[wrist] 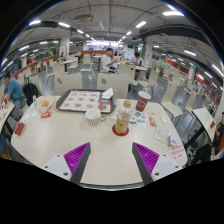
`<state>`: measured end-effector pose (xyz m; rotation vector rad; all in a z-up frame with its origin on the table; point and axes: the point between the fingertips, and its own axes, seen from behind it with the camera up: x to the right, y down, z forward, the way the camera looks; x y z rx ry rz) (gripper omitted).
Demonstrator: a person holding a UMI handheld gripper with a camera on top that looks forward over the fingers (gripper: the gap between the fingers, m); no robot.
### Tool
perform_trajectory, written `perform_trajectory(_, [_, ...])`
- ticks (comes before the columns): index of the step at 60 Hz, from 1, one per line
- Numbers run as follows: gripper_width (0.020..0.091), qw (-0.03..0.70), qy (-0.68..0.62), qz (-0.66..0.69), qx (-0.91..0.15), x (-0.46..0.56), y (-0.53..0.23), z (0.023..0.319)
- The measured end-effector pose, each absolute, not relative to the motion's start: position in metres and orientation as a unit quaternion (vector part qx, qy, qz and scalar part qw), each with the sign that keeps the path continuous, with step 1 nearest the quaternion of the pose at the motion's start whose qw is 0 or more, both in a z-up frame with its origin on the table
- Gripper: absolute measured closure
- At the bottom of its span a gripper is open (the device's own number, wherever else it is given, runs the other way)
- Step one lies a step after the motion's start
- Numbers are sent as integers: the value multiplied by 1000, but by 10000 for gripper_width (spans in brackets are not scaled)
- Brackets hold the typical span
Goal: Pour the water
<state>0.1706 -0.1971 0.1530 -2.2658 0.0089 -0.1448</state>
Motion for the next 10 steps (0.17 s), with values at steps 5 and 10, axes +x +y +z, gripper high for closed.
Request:
perform_trajectory(5, [250, 421, 2, -54, -905, 167, -197, 153])
perform_trajectory(10, [253, 422, 2, -44, -905, 162, -196, 154])
